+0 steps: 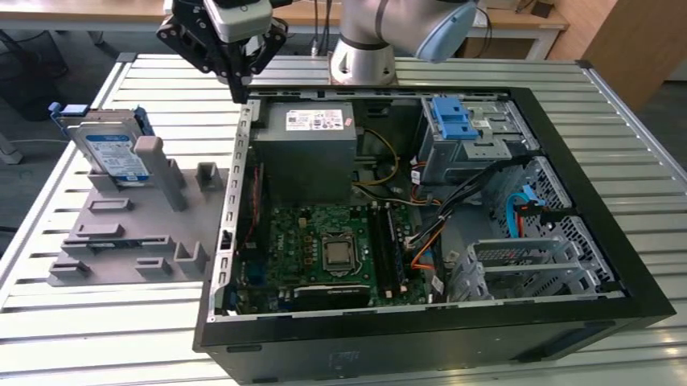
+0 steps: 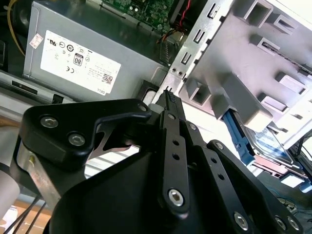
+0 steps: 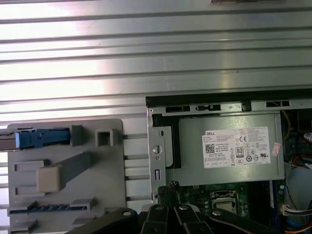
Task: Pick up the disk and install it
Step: 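Reach for the disk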
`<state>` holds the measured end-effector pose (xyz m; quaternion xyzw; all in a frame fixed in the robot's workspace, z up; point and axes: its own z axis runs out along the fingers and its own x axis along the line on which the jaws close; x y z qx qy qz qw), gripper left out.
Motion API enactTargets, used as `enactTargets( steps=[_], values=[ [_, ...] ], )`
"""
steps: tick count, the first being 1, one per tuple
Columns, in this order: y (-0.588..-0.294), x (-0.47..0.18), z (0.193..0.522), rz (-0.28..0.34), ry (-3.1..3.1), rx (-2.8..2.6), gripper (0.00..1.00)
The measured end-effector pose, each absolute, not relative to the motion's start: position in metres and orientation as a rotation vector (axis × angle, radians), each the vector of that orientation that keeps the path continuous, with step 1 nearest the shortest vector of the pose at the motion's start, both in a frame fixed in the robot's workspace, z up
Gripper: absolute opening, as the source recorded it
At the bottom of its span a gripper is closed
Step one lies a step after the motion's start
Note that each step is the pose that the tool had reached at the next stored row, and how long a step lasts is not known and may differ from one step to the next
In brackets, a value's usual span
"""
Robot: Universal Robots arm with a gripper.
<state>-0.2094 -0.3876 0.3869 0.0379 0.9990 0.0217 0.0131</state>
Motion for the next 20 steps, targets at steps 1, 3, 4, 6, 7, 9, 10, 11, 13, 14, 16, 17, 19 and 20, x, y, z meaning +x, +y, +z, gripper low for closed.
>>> enactTargets(
  steps=[1,3,4,6,7,9,10,11,13,14,16,17,19,20],
  values=[
    [-0.387,-0.210,0.387,0.068,3.112,0.118,0.11],
    [-0.387,-0.211,0.387,0.068,3.112,0.118,0.11],
    [-0.387,-0.212,0.387,0.067,3.113,0.118,0.11],
    [-0.386,-0.213,0.386,0.068,3.113,0.118,0.11],
    [-0.386,-0.213,0.386,0.068,3.113,0.118,0.11],
    [-0.386,-0.214,0.386,0.068,3.113,0.118,0.11],
    [-0.386,-0.215,0.386,0.068,3.113,0.118,0.11],
    [-0.385,-0.215,0.386,0.068,3.113,0.118,0.11],
    [-0.385,-0.217,0.386,0.068,3.112,0.118,0.11],
    [-0.385,-0.217,0.385,0.068,3.112,0.118,0.11],
    [-0.384,-0.219,0.385,0.068,3.112,0.118,0.11],
    [-0.384,-0.219,0.385,0.068,3.112,0.118,0.11],
    [-0.384,-0.221,0.385,0.068,3.113,0.118,0.11],
    [-0.384,-0.221,0.385,0.068,3.112,0.118,0.11]
  ],
)
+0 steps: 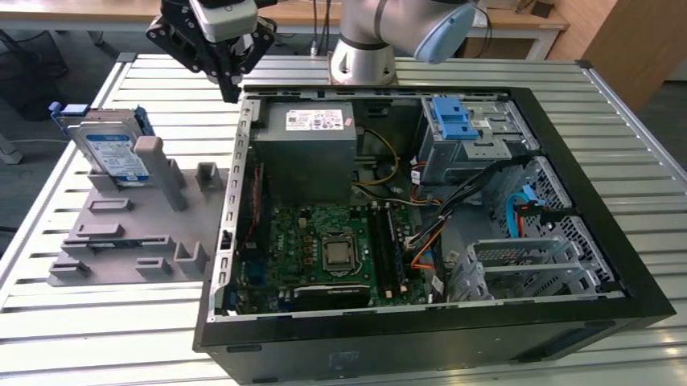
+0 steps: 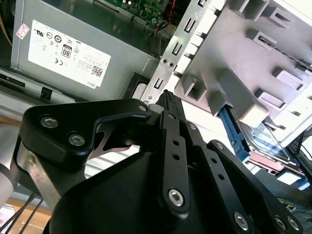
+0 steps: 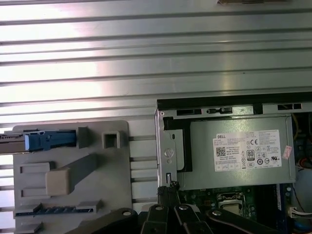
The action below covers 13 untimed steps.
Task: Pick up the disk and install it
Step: 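Reach for the disk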
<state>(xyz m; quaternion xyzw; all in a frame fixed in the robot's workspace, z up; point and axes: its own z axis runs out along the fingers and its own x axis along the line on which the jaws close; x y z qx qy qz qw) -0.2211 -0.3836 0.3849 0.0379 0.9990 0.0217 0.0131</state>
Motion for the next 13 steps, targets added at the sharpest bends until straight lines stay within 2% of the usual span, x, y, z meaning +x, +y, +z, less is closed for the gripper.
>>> enactTargets(
  steps=[13],
  values=[
    [-0.3812,-0.2295,0.3837,0.068,3.113,0.118,0.11]
  ],
)
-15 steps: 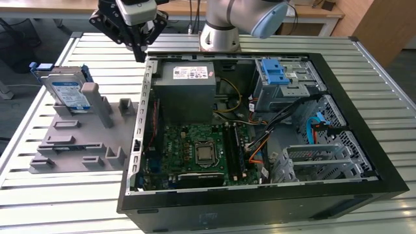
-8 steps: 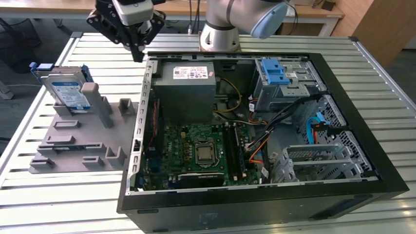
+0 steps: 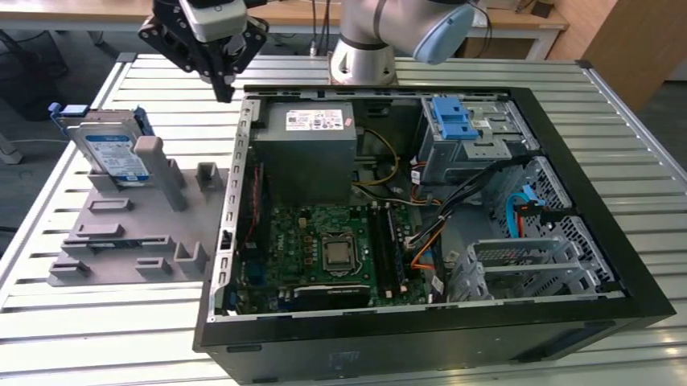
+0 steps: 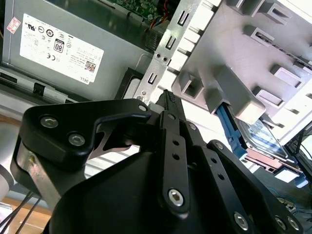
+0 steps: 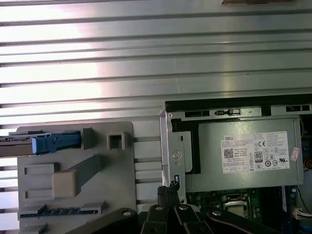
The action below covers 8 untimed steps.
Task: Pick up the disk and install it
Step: 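Reach for the disk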
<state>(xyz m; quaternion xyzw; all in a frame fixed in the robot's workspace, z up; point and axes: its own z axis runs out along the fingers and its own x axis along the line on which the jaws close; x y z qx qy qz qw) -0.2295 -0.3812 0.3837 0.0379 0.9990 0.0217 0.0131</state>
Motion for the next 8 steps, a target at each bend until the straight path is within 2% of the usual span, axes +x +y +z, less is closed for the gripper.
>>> enactTargets(
  steps=[8],
  values=[
    [-0.3797,-0.2338,0.3826,0.068,3.113,0.118,0.11]
  ],
)
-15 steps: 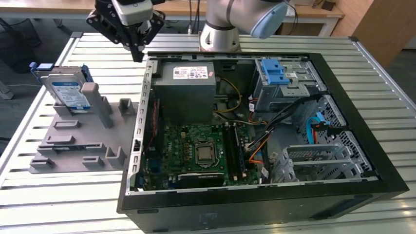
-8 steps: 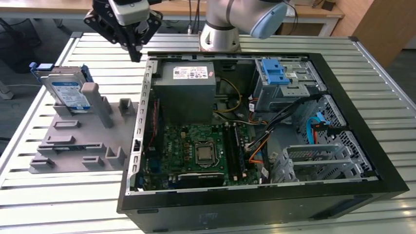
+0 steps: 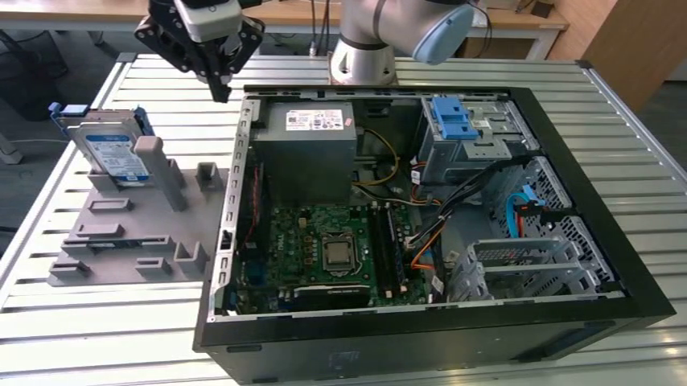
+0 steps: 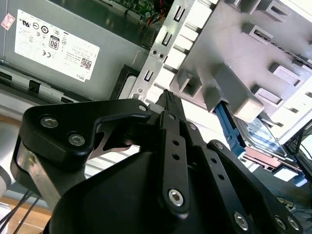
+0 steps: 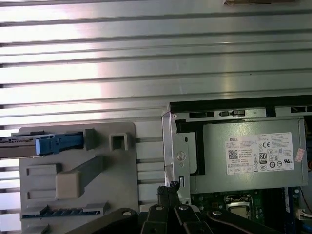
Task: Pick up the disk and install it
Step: 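Reach for the disk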
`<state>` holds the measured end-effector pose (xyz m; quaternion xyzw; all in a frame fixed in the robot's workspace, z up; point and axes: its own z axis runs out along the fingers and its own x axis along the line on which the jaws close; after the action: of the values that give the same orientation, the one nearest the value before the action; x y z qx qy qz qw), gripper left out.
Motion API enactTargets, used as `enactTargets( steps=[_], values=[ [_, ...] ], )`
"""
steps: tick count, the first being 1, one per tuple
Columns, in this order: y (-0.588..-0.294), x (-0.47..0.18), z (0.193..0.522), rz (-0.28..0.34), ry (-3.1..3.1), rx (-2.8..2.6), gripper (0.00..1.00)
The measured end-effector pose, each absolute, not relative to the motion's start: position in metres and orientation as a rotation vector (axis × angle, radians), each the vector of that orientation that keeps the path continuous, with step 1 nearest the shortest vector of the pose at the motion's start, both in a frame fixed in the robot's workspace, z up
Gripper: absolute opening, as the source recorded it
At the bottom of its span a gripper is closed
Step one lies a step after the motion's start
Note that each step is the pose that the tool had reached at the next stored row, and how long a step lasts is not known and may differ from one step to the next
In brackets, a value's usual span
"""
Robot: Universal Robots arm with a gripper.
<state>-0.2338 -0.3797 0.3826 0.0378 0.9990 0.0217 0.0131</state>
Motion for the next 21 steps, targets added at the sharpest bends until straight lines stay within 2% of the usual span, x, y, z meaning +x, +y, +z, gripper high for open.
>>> enactTargets(
  steps=[21],
  values=[
    [-0.369,-0.257,0.380,0.067,3.114,0.118,0.11]
  ],
)
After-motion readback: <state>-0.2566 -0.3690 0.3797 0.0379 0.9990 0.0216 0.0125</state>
